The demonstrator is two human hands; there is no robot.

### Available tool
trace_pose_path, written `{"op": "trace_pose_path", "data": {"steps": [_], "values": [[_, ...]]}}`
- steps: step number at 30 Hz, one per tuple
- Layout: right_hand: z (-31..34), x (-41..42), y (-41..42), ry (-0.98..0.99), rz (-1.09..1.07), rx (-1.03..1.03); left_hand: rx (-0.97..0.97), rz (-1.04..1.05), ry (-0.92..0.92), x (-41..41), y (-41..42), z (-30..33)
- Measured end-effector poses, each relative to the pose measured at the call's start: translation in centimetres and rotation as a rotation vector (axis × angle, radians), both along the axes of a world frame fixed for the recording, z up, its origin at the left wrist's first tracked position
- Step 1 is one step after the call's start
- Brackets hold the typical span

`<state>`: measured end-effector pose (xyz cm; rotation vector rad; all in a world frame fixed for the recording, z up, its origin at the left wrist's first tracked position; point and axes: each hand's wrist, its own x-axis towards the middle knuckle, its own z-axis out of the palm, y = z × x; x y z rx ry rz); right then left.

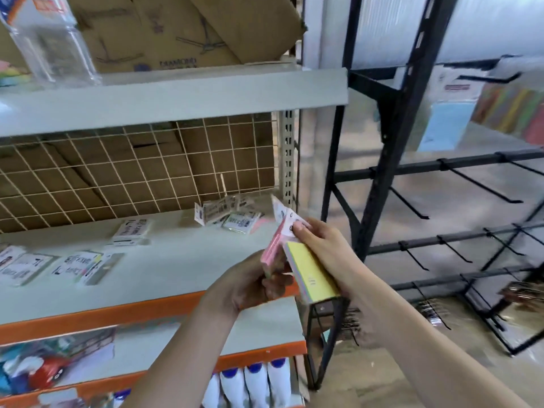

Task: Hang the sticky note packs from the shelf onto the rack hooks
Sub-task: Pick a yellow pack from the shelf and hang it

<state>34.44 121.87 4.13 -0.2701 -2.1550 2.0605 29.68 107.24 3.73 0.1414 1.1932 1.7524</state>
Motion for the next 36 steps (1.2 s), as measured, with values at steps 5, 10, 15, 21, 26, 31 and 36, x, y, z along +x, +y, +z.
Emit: {"op": "trace_pose_path", "data": {"steps": [5,10,15,21,26,31,36], "values": [[0.9,3.6,3.4,-0.054,0.07,-0.026,-0.155,-0.11,0.217,3.1,3.3,0.2],[1.9,6.3,6.0,0.053,-0.105,-0.024,-0.121,0.038,0.472,5.1,5.8,0.0],[3.1,8.3,7.8,0.218,-0.223,0.016,-0.04,0.061,0.518,6.9,7.6,2.7],[4.9,10.4,10.5,0.32,-0.381,0.084,0.046,0.066,0.768,8.1,11.2,5.4],[5.8,11.5,13.4,0.287,-0.547,0.177,0.122,0.062,0.66,8.1,14.6,5.4],[6.0,13.1,15.6,0.267,-0.65,0.231,0.181,0.004,0.618,8.0,18.0,4.9],[5.2,15.2,19.2,0.252,-0.777,0.151,0.194,-0.018,0.625,8.0,21.1,4.8]]}}
